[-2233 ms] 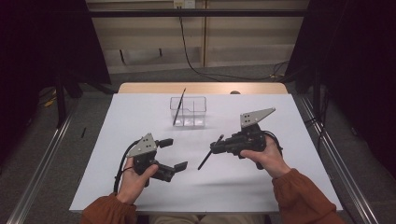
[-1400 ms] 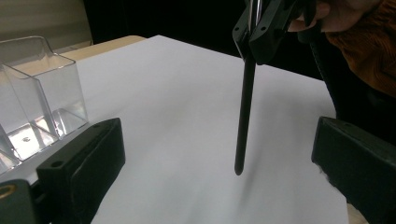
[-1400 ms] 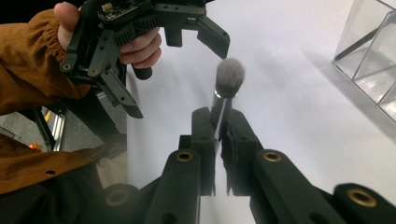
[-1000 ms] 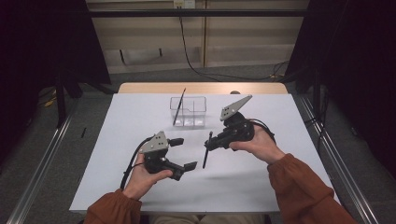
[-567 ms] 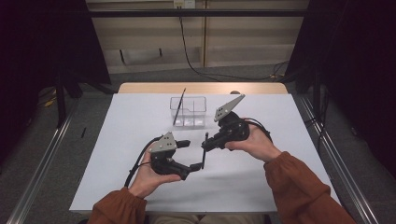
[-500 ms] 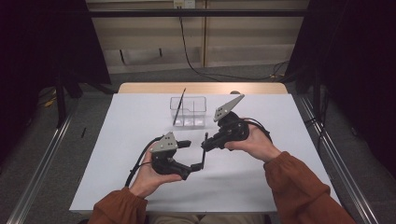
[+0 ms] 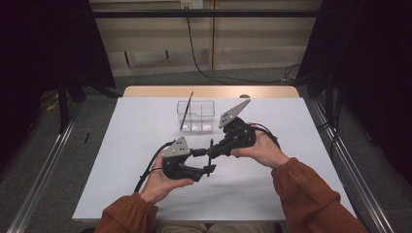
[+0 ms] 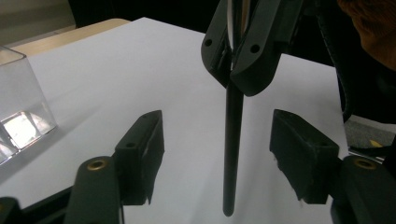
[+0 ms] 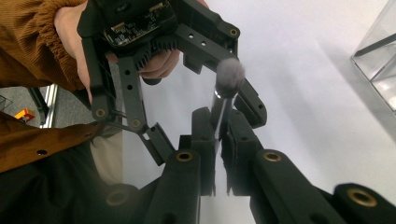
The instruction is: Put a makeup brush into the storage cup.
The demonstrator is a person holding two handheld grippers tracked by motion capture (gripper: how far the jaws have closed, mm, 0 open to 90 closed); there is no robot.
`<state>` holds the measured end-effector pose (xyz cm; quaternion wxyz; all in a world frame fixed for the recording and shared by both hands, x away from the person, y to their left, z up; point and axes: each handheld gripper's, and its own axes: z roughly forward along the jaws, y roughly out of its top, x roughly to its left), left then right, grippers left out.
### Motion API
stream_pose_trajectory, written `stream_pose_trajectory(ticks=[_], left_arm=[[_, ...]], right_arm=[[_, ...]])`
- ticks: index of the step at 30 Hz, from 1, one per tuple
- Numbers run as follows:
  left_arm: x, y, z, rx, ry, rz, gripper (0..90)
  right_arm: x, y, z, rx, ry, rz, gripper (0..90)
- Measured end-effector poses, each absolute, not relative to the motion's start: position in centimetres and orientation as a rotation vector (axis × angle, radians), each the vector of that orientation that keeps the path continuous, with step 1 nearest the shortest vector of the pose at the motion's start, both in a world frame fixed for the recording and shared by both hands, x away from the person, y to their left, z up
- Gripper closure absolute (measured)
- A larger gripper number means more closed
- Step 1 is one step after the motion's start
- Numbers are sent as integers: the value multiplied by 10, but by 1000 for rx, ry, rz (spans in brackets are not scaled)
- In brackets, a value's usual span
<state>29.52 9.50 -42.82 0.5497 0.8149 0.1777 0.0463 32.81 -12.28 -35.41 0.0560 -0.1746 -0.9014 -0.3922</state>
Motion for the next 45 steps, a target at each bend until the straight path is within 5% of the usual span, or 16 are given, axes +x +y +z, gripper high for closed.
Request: stream_pose_trajectory(ticks=[10,21,45], left_arm=[[298,96,-430,1914,401,61,670],[299,98,-431,1915,386,32,808],[302,100,-432,1929,388,3,841]], right_arm=[[328,-121,-356,-523,-2742,-1184,838],[328,-121,-360,-531,-2734,-1198,838],[325,-126,-370,-559,-2691,-1321,775]])
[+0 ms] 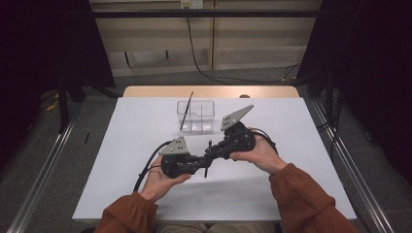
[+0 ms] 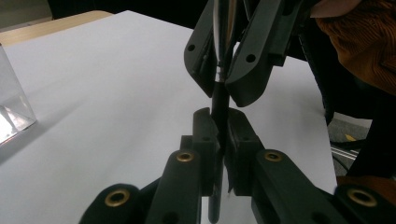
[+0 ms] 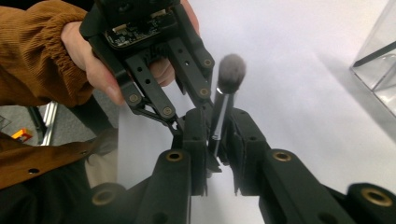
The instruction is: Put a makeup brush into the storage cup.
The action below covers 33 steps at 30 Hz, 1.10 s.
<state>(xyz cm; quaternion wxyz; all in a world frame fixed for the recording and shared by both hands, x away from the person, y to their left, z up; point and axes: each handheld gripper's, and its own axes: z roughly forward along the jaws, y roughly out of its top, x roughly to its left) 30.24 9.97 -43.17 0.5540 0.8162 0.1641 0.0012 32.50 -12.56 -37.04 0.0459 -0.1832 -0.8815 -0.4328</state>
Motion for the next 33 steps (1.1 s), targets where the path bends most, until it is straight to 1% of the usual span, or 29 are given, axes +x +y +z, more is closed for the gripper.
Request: stream_pose_trajectory(ticks=[8,10,15,17,19,21,26,29,33], left_arm=[[304,103,-431,1921,398,13,841],[304,103,-431,1920,403,15,841],[304,105,-431,1914,412,18,841],[305,107,-430,1916,416,20,841],[305,108,-429,1911,420,24,841],[305,109,-428,1901,425,28,841],[305,111,-427,1904,429,34,841],[306,113,-427,1903,437,37,841],[307,115,-426,1906,445,44,840]], right_arm=[[323,-132,-371,-600,-2682,-1384,700],[322,-133,-373,-603,-2679,-1391,697],[320,-136,-377,-639,-2680,-1428,620],[319,-138,-376,-657,-2687,-1444,560],[319,-140,-375,-666,-2695,-1459,543],[318,-143,-375,-675,-2695,-1480,494],[316,-147,-379,-720,-2700,-1505,335],[315,-149,-381,-728,-2695,-1526,298],[314,-153,-384,-771,-2686,-1543,215]])
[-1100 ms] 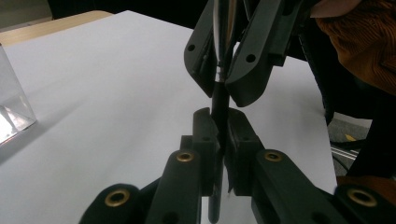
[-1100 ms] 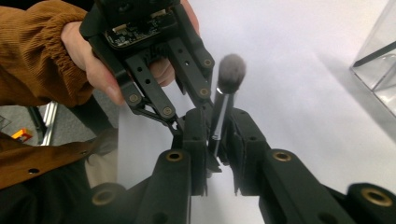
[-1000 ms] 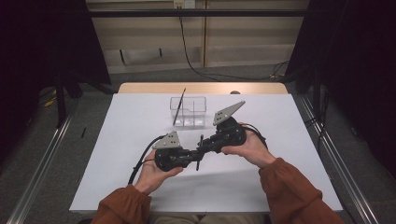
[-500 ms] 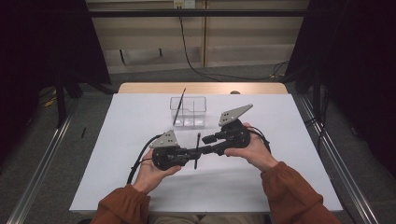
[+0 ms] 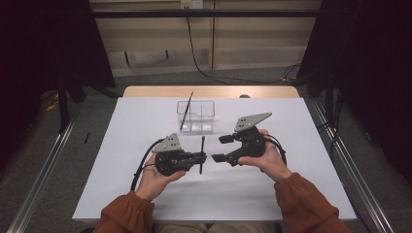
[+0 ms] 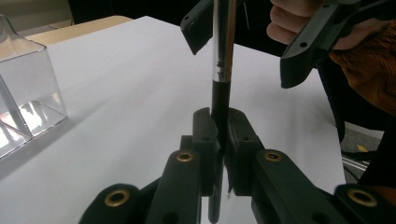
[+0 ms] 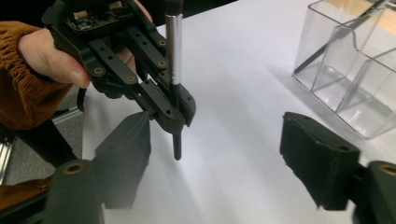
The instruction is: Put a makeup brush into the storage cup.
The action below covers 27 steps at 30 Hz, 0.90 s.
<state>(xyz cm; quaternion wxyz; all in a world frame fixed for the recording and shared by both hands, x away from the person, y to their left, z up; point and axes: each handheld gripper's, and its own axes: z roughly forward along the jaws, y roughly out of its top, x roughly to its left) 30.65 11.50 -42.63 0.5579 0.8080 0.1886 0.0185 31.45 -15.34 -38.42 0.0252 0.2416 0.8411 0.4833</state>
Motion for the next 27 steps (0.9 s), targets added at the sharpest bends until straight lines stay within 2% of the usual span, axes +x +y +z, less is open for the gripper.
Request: stream_pose_trajectory(ticks=[10,27], left_arm=[[307,123,-422,1887,458,59,841],[308,133,-418,1883,473,83,840]], right_arm=[[315,-165,-393,831,2561,1497,20],[307,-179,-400,864,2456,1451,26]])
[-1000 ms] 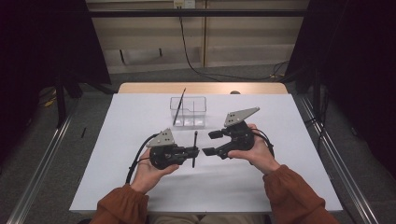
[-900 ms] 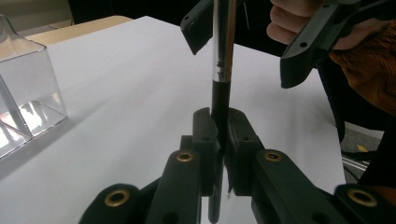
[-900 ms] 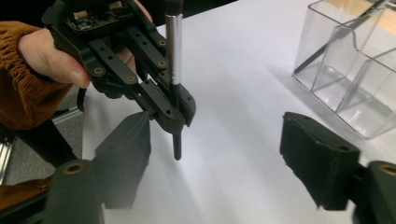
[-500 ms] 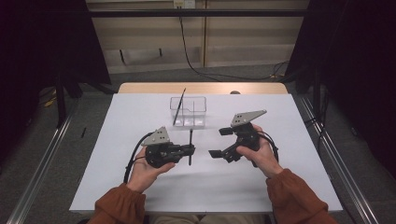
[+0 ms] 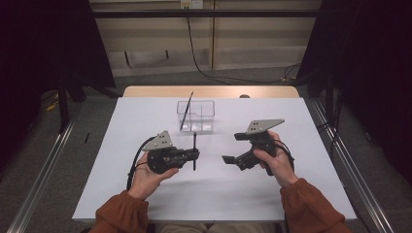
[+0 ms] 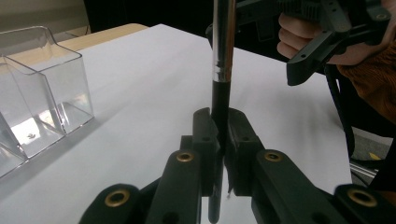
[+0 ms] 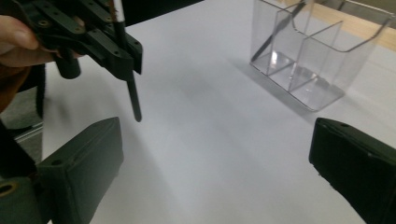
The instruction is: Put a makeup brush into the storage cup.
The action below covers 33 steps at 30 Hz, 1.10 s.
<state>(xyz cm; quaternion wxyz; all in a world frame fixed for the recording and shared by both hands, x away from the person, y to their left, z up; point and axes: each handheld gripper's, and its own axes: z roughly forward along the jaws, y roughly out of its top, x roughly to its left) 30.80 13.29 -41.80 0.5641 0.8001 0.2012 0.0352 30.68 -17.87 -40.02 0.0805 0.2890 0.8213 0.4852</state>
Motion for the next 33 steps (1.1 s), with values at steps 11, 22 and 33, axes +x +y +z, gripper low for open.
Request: stream_pose_trajectory(ticks=[11,22,33], left_arm=[[310,141,-415,1882,486,102,841],[312,151,-412,1868,509,121,841],[317,166,-404,1859,533,155,841]], right_arm=[[300,-189,-407,935,2291,1514,28],[288,-205,-413,966,2228,1536,35],[277,-228,-416,1037,2155,1511,10]])
